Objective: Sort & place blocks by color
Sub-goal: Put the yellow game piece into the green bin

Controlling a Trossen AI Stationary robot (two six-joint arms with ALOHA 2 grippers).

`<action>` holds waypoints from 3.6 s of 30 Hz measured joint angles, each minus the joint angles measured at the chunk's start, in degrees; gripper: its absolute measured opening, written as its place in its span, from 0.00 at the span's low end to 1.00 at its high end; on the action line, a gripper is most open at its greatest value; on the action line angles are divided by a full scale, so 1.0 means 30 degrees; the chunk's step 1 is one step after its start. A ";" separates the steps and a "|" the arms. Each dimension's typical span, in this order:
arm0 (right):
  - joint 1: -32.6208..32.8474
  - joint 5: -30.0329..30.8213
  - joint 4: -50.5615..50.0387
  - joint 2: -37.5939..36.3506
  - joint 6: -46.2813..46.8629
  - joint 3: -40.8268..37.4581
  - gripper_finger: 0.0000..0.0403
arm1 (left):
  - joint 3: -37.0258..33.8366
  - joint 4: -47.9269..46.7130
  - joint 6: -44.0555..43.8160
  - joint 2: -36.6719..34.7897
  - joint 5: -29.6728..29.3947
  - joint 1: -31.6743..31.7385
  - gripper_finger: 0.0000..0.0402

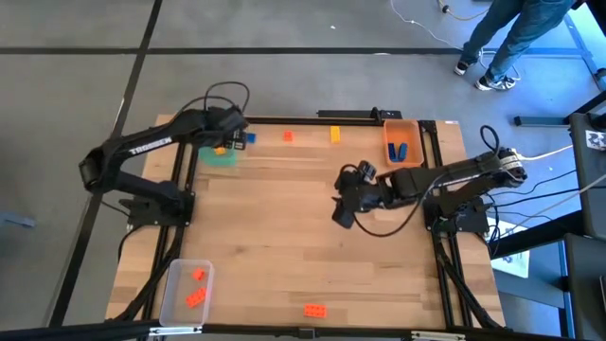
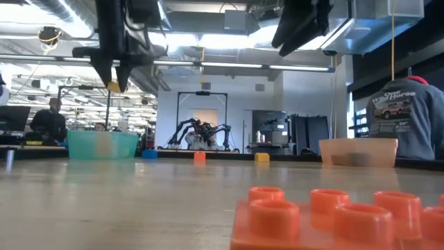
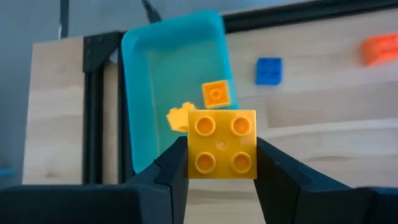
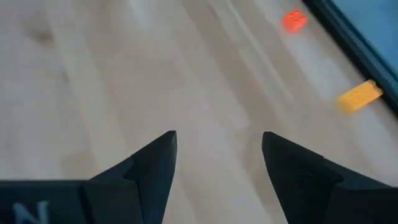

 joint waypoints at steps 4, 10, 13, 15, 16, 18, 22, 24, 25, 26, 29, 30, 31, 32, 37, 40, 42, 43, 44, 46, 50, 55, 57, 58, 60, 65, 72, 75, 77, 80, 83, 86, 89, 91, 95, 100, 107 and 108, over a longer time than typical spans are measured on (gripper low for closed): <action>-0.0817 0.0003 0.0005 0.0000 -0.1379 0.0000 0.59 | -0.0011 -0.0021 0.0181 0.1674 0.1002 0.1286 0.33; -0.1593 -0.0199 0.0005 0.0000 -0.3081 0.0000 0.59 | 0.0000 -0.0040 0.1162 0.3781 0.2126 0.2497 0.33; -0.1800 -0.0320 0.0005 0.0000 -0.3755 0.0000 0.59 | -0.0006 -0.0046 0.1265 0.5103 0.2564 0.2824 0.33; -0.1922 -0.0345 0.0012 0.0000 -0.4043 0.0000 0.59 | 0.0005 0.0040 0.1669 0.5721 0.2880 0.3005 0.33; -0.1949 -0.0345 0.0012 0.0000 -0.4171 0.0000 0.59 | 0.0007 0.0125 0.1830 0.6092 0.3052 0.3078 0.33; -0.2015 -0.0345 0.0012 0.0000 -0.4258 0.0000 0.59 | 0.0000 0.0442 0.2168 0.6842 0.3436 0.3169 0.33; -0.2076 -0.0637 0.0012 0.0000 -0.4330 0.0000 0.59 | 0.0000 0.0560 0.2185 0.7772 0.3509 0.3236 0.33; -0.2076 -0.0681 0.0002 0.0000 -0.4324 0.0000 0.59 | 0.0000 0.0594 0.2185 0.8050 0.3449 0.3267 0.34; -0.2076 -0.0681 -0.0011 0.0000 -0.4317 0.0000 0.59 | 0.0000 0.0587 0.2192 0.8176 0.3456 0.3267 0.35; -0.2076 -0.0683 -0.0024 0.0000 -0.4317 0.0000 0.59 | 0.0000 0.0587 0.2192 0.8305 0.3428 0.3267 0.38; -0.2076 -0.0680 -0.0024 0.0000 -0.4295 0.0000 0.59 | 0.0000 0.0584 0.2192 0.8460 0.3401 0.3254 0.45; -0.2076 -0.0686 -0.0024 0.0000 -0.4295 0.0000 0.59 | 0.0000 0.0580 0.2192 0.8469 0.3417 0.3257 0.46; -0.2076 -0.0707 -0.0032 0.0000 -0.4295 0.0000 0.59 | 0.0000 0.0607 0.2188 0.8469 0.3402 0.3252 0.47; -0.2076 -0.0715 -0.0039 0.0000 -0.4295 0.0000 0.59 | 0.0000 0.0652 0.2185 0.8469 0.3388 0.3209 0.48; -0.2076 -0.0811 -0.0054 0.0000 -0.4324 0.0000 0.59 | 0.0000 0.0791 0.2170 0.8301 0.3347 0.3150 0.49; -0.2076 -0.0811 -0.0061 0.0000 -0.4295 0.0000 0.59 | 0.0000 0.0803 0.2351 0.8301 0.3911 0.3158 0.49; -0.2076 -0.0811 -0.0061 0.0000 -0.4239 0.0000 0.59 | 0.0000 0.0840 0.3172 0.8301 0.4771 0.3267 0.49; -0.2076 -0.0815 -0.0065 0.0000 -0.4229 0.0000 0.59 | 0.0000 0.0857 0.3402 0.8301 0.5158 0.3320 0.49; -0.2076 -0.0819 -0.0064 0.0000 -0.4222 0.0000 0.59 | 0.0000 0.0864 0.3645 0.8301 0.5515 0.3383 0.49; -0.2076 -0.0819 -0.0067 0.0000 -0.4215 0.0000 0.59 | 0.0000 0.0895 0.4349 0.8301 0.5988 0.3560 0.49; -0.2076 -0.0820 -0.0065 0.0000 -0.4212 0.0000 0.59 | 0.0000 0.1003 0.3865 0.8301 0.4589 0.3610 0.49; -0.2076 -0.0830 -0.0065 0.0000 -0.4207 0.0000 0.59 | 0.0000 0.2225 0.4013 0.8294 0.5928 0.3772 0.49; -0.2076 -0.0833 -0.0067 0.0000 -0.4207 0.0000 0.59 | 0.0000 0.2558 0.4148 0.8294 0.6928 0.4012 0.49; -0.2076 -0.0833 -0.0068 0.0000 -0.4207 0.0000 0.59 | 0.0000 0.2554 0.4152 0.8294 0.7099 0.4113 0.49; -0.2076 -0.0833 -0.0065 0.0000 -0.4207 0.0000 0.59 | 0.0000 0.2459 0.4159 0.8294 0.6803 0.4156 0.49; -0.2186 -0.0826 -0.0068 0.0000 -0.3890 0.0000 0.59 | 0.0000 0.2470 0.4181 0.7282 0.5273 0.3962 0.49; -0.4454 -0.2436 -0.0007 0.0008 -0.1130 0.0000 0.59 | 0.0000 0.2505 0.4671 0.3300 0.4784 0.3433 0.49; -0.6262 -0.3886 0.0473 0.0015 0.0015 0.0000 0.59 | 0.0000 0.2539 0.4669 0.1417 0.4972 0.2714 0.49; -0.7619 -0.4479 0.0894 0.0015 0.0998 0.0000 0.59 | 0.0000 0.2546 0.4605 0.0432 0.5034 0.2065 0.49; -0.9558 -0.5264 0.1353 0.0251 0.1640 0.0007 0.59 | 0.0010 0.2564 0.4179 -0.0809 0.5026 0.1088 0.49; -1.1275 -0.6181 0.1306 0.1048 0.2771 0.0007 0.58 | 0.0011 0.2572 0.3845 -0.1534 0.5038 0.0238 0.49; -1.2565 -0.6592 0.1695 0.2468 0.2701 0.0007 0.57 | 0.0013 0.2576 0.3300 -0.1891 0.5030 -0.0559 0.49; -1.3502 -0.6640 0.3175 0.3990 0.2268 0.0007 0.56 | 0.0007 0.2576 0.3095 -0.1871 0.5038 -0.1279 0.49; -1.4001 -0.6666 0.4551 0.4987 0.2001 0.0007 0.56 | 0.0011 0.2576 0.3095 -0.1873 0.5049 -0.1605 0.49; -1.4718 -0.6665 0.6500 0.6497 0.1278 0.0007 0.56 | 0.0007 0.2576 0.2988 -0.1762 0.5040 -0.2150 0.49; -1.5350 -0.6156 0.7519 0.7845 0.1300 0.0007 0.56 | 0.0007 0.2583 0.2475 -0.1767 0.5045 -0.2620 0.49; -1.5658 -0.4928 0.8327 0.8879 0.1330 0.0004 0.56 | 0.0007 0.2623 0.2083 -0.1767 0.5040 -0.2892 0.49; -1.5718 -0.4932 0.8462 0.8922 0.1319 0.0007 0.56 | 0.0007 0.2629 0.2083 -0.1767 0.5044 -0.2894 0.49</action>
